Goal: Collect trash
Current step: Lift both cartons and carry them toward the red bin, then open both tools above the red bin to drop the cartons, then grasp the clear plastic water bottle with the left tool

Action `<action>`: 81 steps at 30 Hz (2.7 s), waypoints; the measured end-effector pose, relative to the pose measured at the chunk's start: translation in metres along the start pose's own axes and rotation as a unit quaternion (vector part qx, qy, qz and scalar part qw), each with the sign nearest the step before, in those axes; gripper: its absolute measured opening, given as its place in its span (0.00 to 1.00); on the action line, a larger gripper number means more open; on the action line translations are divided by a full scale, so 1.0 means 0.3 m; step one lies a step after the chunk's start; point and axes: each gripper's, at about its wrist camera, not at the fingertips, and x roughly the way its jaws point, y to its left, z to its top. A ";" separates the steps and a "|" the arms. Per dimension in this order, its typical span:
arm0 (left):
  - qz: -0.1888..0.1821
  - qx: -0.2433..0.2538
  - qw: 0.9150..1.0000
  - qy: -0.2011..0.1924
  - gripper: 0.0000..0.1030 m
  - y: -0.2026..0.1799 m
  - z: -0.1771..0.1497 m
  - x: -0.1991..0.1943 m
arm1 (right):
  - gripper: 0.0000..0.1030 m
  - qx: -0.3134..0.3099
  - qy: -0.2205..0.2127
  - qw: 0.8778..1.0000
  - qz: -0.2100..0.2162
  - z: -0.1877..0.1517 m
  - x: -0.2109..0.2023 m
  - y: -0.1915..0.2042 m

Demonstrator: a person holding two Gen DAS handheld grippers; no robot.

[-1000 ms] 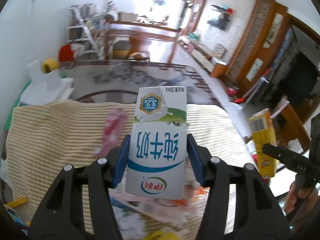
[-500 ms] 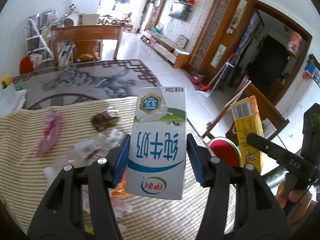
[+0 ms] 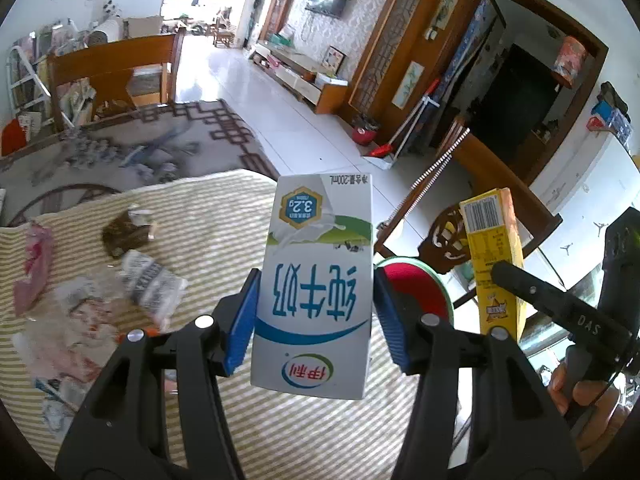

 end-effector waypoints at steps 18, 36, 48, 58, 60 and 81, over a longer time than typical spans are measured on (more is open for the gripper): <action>-0.064 0.049 0.993 0.081 0.52 -0.391 0.005 0.393 | 0.64 0.088 0.023 0.995 -0.039 0.037 -0.003 -0.440; -0.069 0.068 0.989 0.112 0.68 -0.490 0.010 0.536 | 0.78 0.142 0.036 0.988 -0.056 0.052 0.030 -0.632; -0.057 0.059 0.994 0.077 0.68 -0.362 0.008 0.387 | 0.78 0.098 0.024 0.994 -0.027 0.071 0.017 -0.416; -0.012 0.011 0.999 0.050 0.68 -0.081 -0.045 0.158 | 0.78 0.047 0.066 0.997 0.018 0.008 0.131 -0.100; 0.010 -0.004 0.999 0.042 0.68 0.014 -0.062 0.097 | 0.78 0.032 0.077 0.996 0.031 -0.012 0.159 -0.021; 0.091 0.000 0.972 0.218 0.66 0.775 -0.020 0.167 | 0.78 -0.010 0.116 0.991 0.065 -0.201 0.214 0.358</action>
